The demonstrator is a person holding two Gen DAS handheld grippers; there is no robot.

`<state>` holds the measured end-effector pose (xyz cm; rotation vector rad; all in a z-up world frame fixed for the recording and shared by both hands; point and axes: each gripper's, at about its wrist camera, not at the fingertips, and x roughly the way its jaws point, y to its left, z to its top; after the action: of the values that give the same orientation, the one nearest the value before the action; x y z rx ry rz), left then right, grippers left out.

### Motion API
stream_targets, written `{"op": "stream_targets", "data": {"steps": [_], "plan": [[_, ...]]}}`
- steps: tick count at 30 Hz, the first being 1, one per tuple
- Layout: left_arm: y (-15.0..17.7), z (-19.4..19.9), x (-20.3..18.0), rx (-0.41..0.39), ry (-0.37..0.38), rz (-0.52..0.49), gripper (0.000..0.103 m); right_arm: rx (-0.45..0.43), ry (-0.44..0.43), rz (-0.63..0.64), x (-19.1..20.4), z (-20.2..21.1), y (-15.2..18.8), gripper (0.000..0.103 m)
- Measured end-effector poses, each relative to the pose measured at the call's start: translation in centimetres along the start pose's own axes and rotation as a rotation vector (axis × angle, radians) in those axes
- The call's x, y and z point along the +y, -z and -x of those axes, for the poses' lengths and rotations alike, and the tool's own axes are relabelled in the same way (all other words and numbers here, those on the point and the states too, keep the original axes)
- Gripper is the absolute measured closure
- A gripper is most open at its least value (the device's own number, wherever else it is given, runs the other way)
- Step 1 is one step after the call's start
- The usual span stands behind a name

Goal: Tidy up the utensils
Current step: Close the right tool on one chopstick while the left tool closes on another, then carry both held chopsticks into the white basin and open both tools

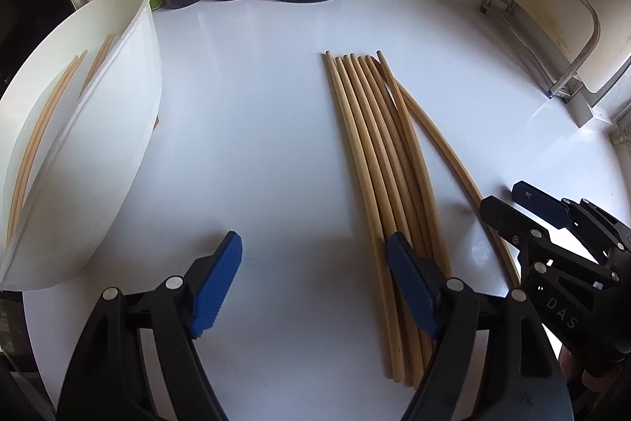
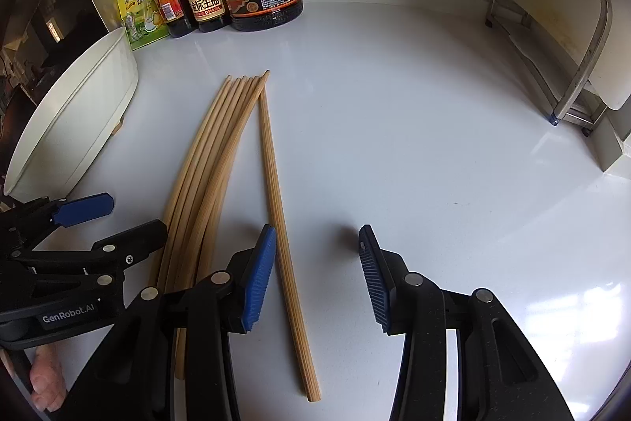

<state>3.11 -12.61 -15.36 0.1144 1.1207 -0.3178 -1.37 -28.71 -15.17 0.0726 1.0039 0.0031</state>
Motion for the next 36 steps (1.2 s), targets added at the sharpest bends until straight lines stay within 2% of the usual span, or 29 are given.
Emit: {"op": "stream_targets", "data": {"steps": [14,22,24,25,27,29,30,31,32,36], "plan": [[-0.5,-0.5,0.5,0.003,-0.061,0.016,0.027,-0.012,0.011,0.033,0.6,-0.4,-0.3,0.061],[-1.9,-1.1,0.5,-0.010,-0.065,0.029,0.028,-0.032,0.040,0.119,1.9,-0.9,-0.6,0.061],[-2.1,-1.1,0.4,-0.016,-0.065,0.024,0.031,-0.039,0.036,0.134,2.2,-0.9,-0.6,0.066],[-2.3,-1.1,0.3,-0.020,-0.064,0.017,0.038,-0.041,0.032,0.144,2.4,-0.8,-0.5,0.069],[-2.4,-0.9,-0.1,-0.024,-0.055,0.001,0.051,-0.042,0.023,0.164,3.0,-0.8,-0.4,0.084],[-2.4,-0.8,-0.6,-0.027,-0.044,-0.015,0.071,-0.041,0.026,0.179,3.4,-0.8,-0.4,0.096],[-2.4,-0.7,-0.8,-0.027,-0.038,-0.022,0.077,-0.039,0.021,0.174,3.3,-0.9,-0.4,0.096],[-2.4,-0.7,-1.0,-0.024,-0.029,-0.028,0.089,-0.039,0.012,0.163,3.2,-0.8,-0.4,0.097],[-2.4,-0.7,-1.2,-0.019,-0.021,-0.034,0.095,-0.039,0.003,0.146,3.0,-0.8,-0.4,0.097],[-2.2,-0.5,-1.4,-0.009,-0.006,-0.042,0.095,-0.032,-0.008,0.080,2.0,-0.6,-0.3,0.097]]}}
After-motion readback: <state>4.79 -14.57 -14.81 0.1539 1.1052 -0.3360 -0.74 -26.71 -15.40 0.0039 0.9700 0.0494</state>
